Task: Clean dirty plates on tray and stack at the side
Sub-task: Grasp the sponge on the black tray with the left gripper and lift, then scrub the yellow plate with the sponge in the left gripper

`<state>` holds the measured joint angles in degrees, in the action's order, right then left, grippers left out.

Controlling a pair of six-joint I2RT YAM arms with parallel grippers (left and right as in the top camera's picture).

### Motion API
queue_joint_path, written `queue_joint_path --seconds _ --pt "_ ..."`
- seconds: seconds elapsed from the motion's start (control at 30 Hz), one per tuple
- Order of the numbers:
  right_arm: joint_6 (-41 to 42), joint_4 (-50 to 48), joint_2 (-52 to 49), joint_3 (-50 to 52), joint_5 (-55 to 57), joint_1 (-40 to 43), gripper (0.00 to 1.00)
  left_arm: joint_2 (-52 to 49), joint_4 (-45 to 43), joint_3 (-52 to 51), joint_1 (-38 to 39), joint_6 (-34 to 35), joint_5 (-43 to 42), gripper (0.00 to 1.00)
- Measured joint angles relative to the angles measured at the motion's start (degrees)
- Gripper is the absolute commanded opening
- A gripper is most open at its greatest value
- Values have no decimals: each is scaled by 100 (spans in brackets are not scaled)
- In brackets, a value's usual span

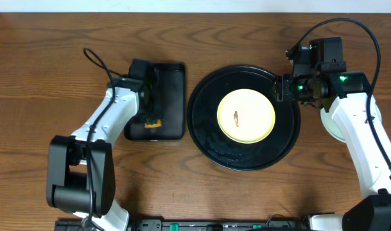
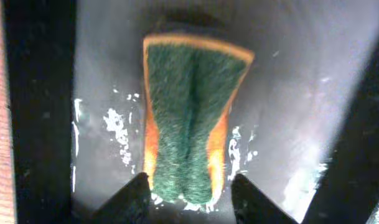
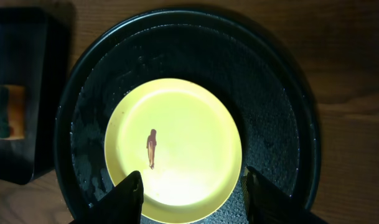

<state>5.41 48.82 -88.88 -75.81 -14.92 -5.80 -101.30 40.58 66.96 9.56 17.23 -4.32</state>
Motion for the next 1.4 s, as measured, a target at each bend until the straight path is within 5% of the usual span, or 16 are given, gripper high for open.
queue_joint_path --seconds 0.13,0.27,0.43,0.67,0.83,1.0,1.4 --pt "0 0 0 0 0 0 50 44 20 26 0 -90 24 45" --pt "0 0 0 0 0 0 50 -33 0 26 0 -116 170 34" --pt "0 -13 0 0 17 0 49 -522 -175 26 0 -186 170 7" --pt "-44 -22 -90 0 446 0 32 -780 -162 109 -7 -208 26 8" --pt "-94 -44 -590 0 562 -2 38 -756 393 391 0 -208 -72 7" --pt "-205 -101 -1191 0 599 0 22 -404 787 811 0 -208 -225 7" --pt "-229 247 -2350 0 487 11 16 485 629 1311 181 -140 -1250 7"
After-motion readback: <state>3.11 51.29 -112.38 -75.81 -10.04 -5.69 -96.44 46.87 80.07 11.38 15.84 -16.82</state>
